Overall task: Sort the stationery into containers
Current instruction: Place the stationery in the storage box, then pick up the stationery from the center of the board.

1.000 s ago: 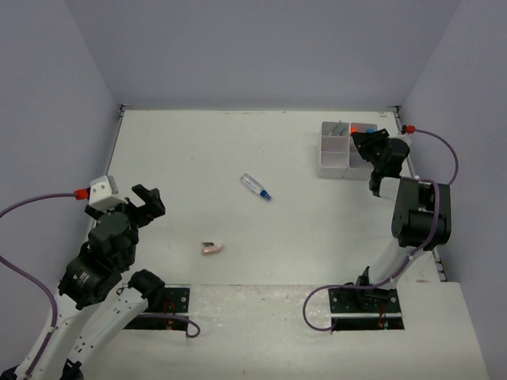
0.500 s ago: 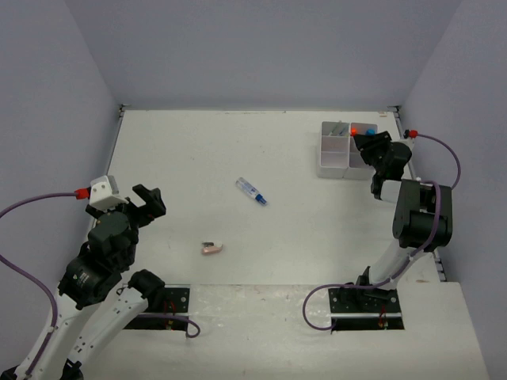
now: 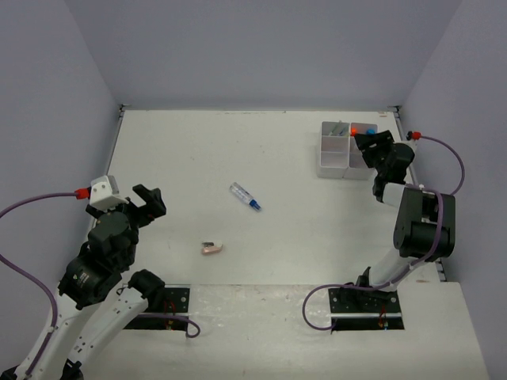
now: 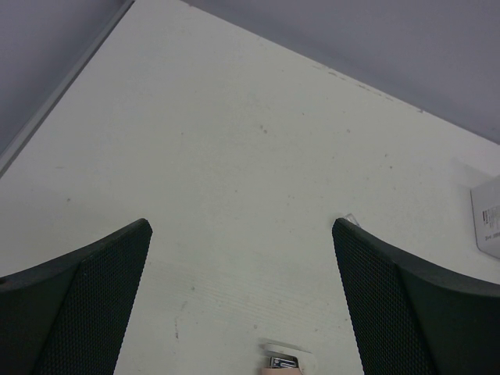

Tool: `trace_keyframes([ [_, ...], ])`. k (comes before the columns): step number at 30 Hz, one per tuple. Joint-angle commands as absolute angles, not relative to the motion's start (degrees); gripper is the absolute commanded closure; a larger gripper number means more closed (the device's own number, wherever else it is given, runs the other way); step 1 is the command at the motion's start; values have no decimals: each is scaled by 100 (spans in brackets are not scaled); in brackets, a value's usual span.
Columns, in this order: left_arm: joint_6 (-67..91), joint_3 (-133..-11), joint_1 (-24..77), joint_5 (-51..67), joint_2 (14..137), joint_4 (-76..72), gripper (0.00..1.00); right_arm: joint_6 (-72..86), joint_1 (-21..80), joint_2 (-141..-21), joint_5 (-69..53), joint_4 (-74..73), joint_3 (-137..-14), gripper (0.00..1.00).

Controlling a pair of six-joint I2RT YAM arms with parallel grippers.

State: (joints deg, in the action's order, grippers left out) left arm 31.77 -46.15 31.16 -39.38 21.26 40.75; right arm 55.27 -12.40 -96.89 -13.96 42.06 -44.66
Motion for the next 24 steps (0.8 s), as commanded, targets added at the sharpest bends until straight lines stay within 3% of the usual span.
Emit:
trace_keyframes([
  [1, 2979, -4605, 3085, -3964, 2148, 3876, 0, 5482, -1266, -9415, -1194, 3618, -4760, 37],
  [10, 2998, -4608, 3085, -3980, 2163, 3875, 0, 5461, -1176, -9131, -1594, 3196, -4768, 39],
  [17, 3167, -4744, 3077, -3919, 3028, 3970, 0, 3534, 627, -7638, -645, 544, -5493, 40],
  [24, 4813, -5133, 3085, -1934, 5104, 3921, 0, 3168, 1828, -6471, -407, -944, -5037, 40],
])
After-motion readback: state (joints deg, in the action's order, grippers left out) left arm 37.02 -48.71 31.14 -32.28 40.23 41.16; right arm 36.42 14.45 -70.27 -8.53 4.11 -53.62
